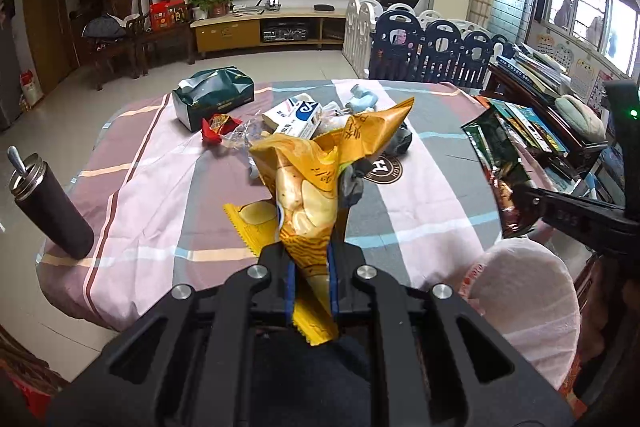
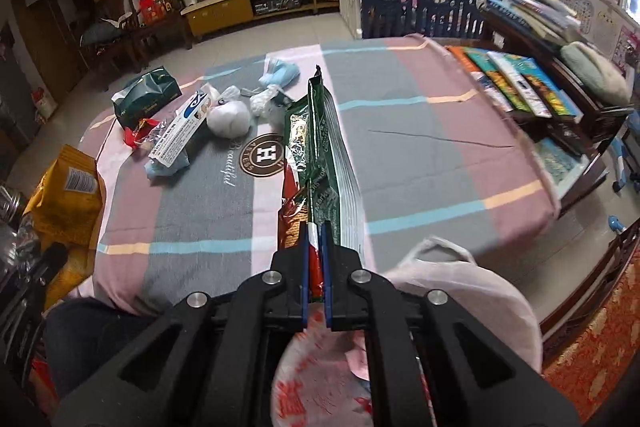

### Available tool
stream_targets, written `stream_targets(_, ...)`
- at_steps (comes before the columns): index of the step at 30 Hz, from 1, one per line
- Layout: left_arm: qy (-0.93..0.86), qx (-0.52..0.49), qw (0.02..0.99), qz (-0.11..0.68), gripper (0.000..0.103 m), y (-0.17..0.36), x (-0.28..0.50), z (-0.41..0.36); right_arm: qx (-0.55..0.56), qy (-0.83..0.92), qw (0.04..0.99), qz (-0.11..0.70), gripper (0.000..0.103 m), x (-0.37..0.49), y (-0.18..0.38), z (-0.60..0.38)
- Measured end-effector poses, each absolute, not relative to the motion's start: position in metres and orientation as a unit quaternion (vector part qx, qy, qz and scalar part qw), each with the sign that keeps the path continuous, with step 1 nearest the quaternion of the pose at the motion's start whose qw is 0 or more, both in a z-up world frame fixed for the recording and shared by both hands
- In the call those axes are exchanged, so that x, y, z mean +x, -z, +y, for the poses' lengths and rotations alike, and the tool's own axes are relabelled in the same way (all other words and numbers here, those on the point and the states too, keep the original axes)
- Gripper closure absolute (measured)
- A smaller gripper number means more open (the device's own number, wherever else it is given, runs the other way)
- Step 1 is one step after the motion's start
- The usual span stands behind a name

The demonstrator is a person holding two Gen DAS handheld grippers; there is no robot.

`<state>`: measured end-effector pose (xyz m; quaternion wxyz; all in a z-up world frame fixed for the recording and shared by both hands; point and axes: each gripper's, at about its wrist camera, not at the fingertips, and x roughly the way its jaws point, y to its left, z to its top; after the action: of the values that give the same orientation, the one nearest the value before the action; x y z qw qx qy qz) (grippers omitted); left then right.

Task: Collect trash
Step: 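Lift the yellow wrapper with the left gripper while the right gripper grasps a green snack bag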

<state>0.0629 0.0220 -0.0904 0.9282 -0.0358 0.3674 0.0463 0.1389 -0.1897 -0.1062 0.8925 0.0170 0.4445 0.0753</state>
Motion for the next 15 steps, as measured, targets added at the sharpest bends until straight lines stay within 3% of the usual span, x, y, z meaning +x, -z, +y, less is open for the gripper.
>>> stream_targets(9,-0.049,-0.063,0.949,0.306,0.09,0.042,0.031,0.031,0.033,-0.07,0.898,0.434,0.097,0.108,0.068,-0.205)
stream_targets(15,-0.04,-0.084,0.943,0.32,0.089,0.042,0.026,0.03,0.024,-0.105,0.902,0.418,0.097,0.094,0.049,-0.18)
